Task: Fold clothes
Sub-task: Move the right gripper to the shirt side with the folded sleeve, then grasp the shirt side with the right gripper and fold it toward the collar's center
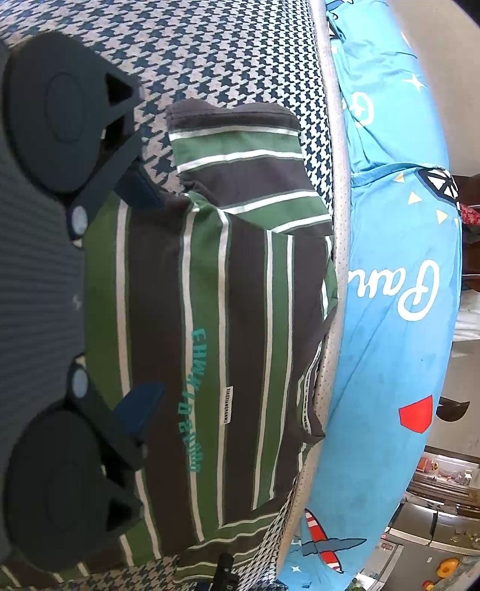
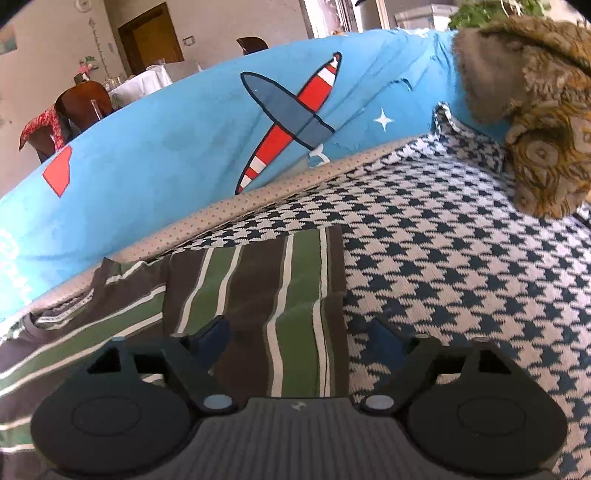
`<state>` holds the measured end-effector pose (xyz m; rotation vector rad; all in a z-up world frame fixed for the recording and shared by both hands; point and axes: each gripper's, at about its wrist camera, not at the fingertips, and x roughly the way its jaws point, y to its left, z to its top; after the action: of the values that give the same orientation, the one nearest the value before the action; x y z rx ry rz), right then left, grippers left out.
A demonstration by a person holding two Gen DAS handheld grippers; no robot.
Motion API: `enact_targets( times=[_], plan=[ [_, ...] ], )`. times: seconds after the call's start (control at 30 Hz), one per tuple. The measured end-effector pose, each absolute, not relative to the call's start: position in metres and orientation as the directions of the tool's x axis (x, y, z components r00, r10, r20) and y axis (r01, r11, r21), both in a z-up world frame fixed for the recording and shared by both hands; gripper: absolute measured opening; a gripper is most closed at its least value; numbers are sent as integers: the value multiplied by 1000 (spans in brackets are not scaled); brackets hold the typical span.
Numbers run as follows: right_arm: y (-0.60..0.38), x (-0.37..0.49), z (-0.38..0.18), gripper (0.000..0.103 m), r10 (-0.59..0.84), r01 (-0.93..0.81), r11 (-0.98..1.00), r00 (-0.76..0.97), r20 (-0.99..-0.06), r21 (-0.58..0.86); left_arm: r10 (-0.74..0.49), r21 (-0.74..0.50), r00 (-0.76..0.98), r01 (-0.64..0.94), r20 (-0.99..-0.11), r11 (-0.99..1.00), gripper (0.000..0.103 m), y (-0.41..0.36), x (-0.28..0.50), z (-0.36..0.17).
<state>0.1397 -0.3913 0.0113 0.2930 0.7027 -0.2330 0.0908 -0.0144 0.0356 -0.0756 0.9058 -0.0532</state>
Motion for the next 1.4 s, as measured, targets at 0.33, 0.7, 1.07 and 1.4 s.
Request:
enact_targets(
  times=[0.33, 0.7, 1.07, 1.4],
  plan=[
    [-388, 144, 11, 10, -81, 265, 945, 761, -644, 194, -76, -86, 614, 13, -786, 996, 103, -16, 90, 35],
    [-358, 140, 34, 9, -28, 174, 964, 819, -573, 201, -62, -90, 609, -15, -791, 996, 103, -12, 91, 34],
    [-267, 127, 37, 9, 241, -198, 971, 817, -524, 137, -61, -108, 597, -43, -800, 993, 103, -6, 92, 33],
    [-250, 127, 20, 21, 341, -289, 939, 728, -595, 184, -37, -118, 602, -95, -798, 988, 103, 4, 96, 38]
  ],
)
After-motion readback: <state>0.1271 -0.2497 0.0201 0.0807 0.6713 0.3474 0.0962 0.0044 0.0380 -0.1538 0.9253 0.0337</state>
